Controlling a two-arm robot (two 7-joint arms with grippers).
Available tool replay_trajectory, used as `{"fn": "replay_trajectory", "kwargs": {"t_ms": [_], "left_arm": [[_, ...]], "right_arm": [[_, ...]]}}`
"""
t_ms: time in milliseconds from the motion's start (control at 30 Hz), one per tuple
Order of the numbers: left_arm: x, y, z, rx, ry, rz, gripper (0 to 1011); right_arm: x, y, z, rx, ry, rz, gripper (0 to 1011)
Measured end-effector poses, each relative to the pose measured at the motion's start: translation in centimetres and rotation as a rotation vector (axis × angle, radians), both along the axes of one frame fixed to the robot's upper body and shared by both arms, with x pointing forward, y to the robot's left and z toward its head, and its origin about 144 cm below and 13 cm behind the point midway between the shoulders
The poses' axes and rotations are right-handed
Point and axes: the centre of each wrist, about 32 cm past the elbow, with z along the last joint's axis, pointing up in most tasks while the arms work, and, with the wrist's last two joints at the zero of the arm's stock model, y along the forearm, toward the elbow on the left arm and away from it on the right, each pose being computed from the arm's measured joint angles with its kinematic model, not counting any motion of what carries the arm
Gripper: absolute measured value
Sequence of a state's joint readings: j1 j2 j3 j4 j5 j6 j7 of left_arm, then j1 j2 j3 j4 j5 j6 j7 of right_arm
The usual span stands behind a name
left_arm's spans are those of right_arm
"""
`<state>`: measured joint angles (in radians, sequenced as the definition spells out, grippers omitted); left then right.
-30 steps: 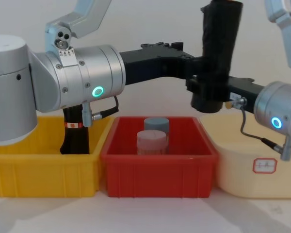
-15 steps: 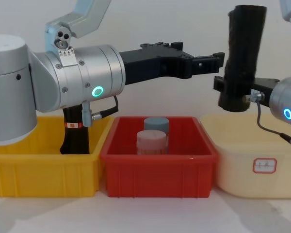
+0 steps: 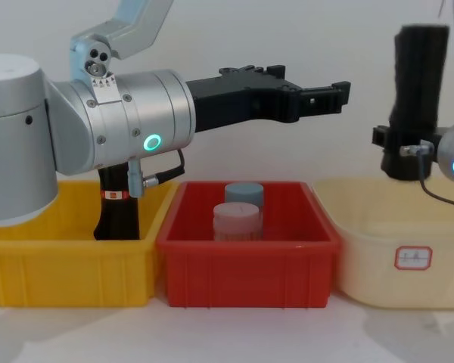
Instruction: Pick up the garbage bag with the one hand and transfer it to the other hand.
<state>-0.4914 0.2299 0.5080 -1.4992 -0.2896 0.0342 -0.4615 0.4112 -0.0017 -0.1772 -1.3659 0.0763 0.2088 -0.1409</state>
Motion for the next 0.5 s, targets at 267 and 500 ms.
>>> {"fn": "replay_trajectory", "kwargs": {"t_ms": [267,500], "left_arm": [[0.0,0.0,0.0,0.000,0.000,0.000,1001],[0.0,0.0,0.0,0.000,0.000,0.001,1001]], "right_arm": [[1.1,0.2,0.3,-0.004,0.029,-0.122,813],[2.2,0.5,0.4,-0.010,0.056,-0.235,993]]}}
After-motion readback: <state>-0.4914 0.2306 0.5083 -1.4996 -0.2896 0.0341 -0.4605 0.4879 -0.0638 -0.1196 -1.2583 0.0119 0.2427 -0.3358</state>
